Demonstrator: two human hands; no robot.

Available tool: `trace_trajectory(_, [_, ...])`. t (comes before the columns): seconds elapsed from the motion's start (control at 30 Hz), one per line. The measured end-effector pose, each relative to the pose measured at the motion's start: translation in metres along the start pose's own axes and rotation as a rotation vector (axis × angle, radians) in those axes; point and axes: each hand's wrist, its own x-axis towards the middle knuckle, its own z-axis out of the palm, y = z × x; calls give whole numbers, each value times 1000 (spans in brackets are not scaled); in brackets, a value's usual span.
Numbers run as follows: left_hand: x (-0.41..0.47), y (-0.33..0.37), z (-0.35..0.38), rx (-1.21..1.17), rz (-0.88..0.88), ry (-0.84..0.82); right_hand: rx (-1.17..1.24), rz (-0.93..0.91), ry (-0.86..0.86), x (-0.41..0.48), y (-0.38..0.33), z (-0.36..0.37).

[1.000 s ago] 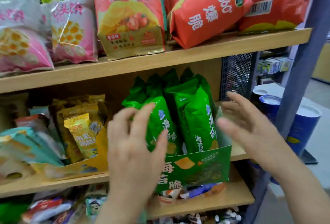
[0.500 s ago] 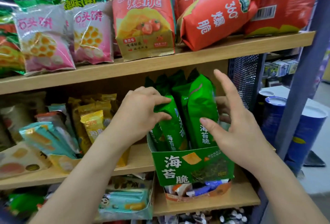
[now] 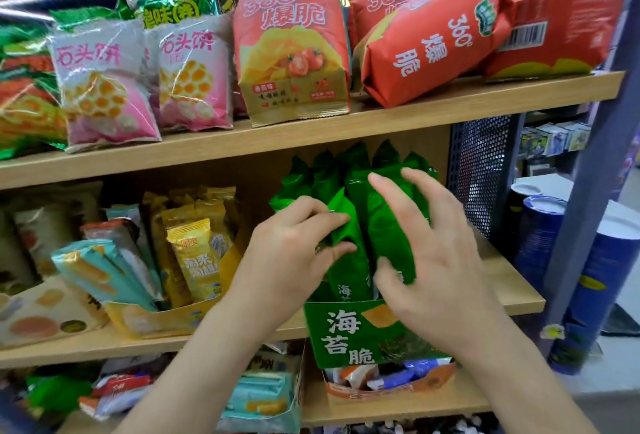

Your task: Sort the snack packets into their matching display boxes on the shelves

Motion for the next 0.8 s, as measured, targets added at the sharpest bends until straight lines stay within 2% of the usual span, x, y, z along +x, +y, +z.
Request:
trace_trajectory(0.13, [-1,10,-7,-326,-131,27,-54,-50,-25,11,-6,16])
trace_trajectory(0.2, [-5,5,-15,-402,-200,113,7,-26,-1,15,1,20])
trace_trajectory(0.27, [-7,-11,-18,-154,-264,219,61,-29,14,16,8,21])
trace_trajectory(0.33, [-6,-25,-13,69,-396,91,68,-37,34,16,11,21])
trace_trajectory(0.4, [-3,-31,-8,24,-501,-41,63,-43,42,17,11,22])
trace_trajectory(0.5, [5,-35,-11,140,-309,8,86,-15,22,15,9,21])
trace_trajectory(0.63, [0,-23,-35,285,-67,154,93,56,-68,13,10,17])
trace_trajectory(0.73, [-16,-5,-35,334,10,79,70,58,-61,11,11,18])
trace_trajectory(0.8, [-25,0,-25,305,-10,59,87,61,-54,9,8,18])
